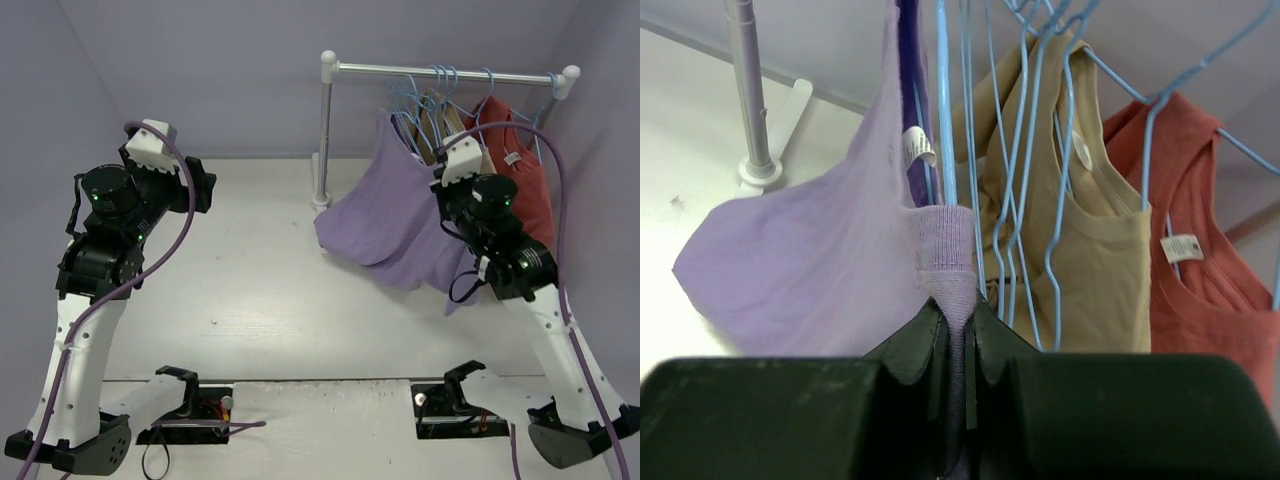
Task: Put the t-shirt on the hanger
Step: Place the hanger at the clothesline.
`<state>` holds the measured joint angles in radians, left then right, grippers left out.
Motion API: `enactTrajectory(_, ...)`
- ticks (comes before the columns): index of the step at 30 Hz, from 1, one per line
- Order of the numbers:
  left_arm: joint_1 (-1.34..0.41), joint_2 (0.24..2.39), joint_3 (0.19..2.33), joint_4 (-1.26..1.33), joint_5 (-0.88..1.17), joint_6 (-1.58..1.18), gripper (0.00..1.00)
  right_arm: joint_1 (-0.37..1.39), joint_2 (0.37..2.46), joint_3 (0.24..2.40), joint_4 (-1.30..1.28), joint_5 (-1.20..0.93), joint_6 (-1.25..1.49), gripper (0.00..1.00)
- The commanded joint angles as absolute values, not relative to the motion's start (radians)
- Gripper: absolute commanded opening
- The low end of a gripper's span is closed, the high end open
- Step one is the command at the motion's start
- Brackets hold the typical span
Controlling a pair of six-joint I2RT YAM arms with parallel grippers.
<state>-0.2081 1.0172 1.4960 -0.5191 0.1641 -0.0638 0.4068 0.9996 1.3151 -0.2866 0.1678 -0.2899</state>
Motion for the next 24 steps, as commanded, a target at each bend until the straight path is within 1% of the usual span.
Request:
enactTrajectory(1,-0.206,1.015,1.518,-0.454,0.159,-0.085,0.72,0.375,1.096,1.422,-0.084,0.158,-0.298,0.00)
enactTrajectory(6,-0.206,1.006,1.486,-0.453,0.165,-0.126,0.72,0.249,1.208,1.478,0.033,-0.027,-0.205,0.00)
enactTrajectory(10,-0.207,0.991,1.434,-0.453,0.192,-0.164,0.72,0.227,1.303,1.537,0.091,-0.117,-0.141,0.00)
enactTrajectory(13,-0.207,0.963,1.385,-0.459,0.186,-0.168,0.72,0.227,1.355,1.582,0.109,-0.146,-0.111,0.00)
enactTrajectory(18,-0.209,0.932,1.323,-0.485,0.175,-0.179,0.72,0.229,1.406,1.597,0.133,-0.164,-0.071,0.00)
enactTrajectory(22,-0.209,0.901,1.268,-0.513,0.152,-0.175,0.72,0.240,1.431,1.547,0.162,-0.153,-0.049,0.00)
enactTrajectory(24,-0.210,0.887,1.256,-0.535,0.135,-0.163,0.72,0.248,1.429,1.487,0.182,-0.135,-0.036,0.00)
